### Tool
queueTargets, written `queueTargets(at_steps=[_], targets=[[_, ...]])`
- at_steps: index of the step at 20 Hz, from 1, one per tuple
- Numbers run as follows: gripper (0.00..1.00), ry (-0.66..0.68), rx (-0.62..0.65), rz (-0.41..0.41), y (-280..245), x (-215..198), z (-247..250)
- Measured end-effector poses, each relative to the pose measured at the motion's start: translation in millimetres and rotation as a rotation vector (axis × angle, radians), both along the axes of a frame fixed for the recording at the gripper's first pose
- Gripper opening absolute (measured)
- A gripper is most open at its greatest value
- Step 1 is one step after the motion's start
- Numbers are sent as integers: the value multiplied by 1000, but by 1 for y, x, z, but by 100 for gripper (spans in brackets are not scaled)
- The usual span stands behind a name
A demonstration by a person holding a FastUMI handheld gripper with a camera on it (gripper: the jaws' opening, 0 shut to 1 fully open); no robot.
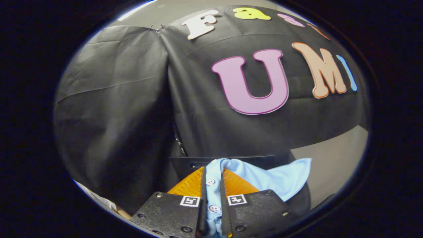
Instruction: Put the clothes into the washing machine and then close the washing machine lid.
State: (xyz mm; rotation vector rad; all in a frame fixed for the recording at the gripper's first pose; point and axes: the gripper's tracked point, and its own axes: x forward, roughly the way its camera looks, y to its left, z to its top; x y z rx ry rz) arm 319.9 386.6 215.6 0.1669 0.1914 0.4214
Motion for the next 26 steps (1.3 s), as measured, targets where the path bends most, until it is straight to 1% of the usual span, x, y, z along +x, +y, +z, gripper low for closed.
queueTargets(at_steps=[4,6,10,13,15,20,22,25,26], targets=[[17,75,-32,41,29,12,-42],[20,144,-40,34,35,13,-65],[31,91,1,27,32,15,-49],[40,57,-21,7,30,19,-34],[40,51,-26,-7,28,21,-31],[70,45,-20,-23,27,28,-30],[81,30,-27,-41,27,42,-23],[97,-6,-73,-132,14,73,-16],[97,-14,-79,-155,10,83,-15]])
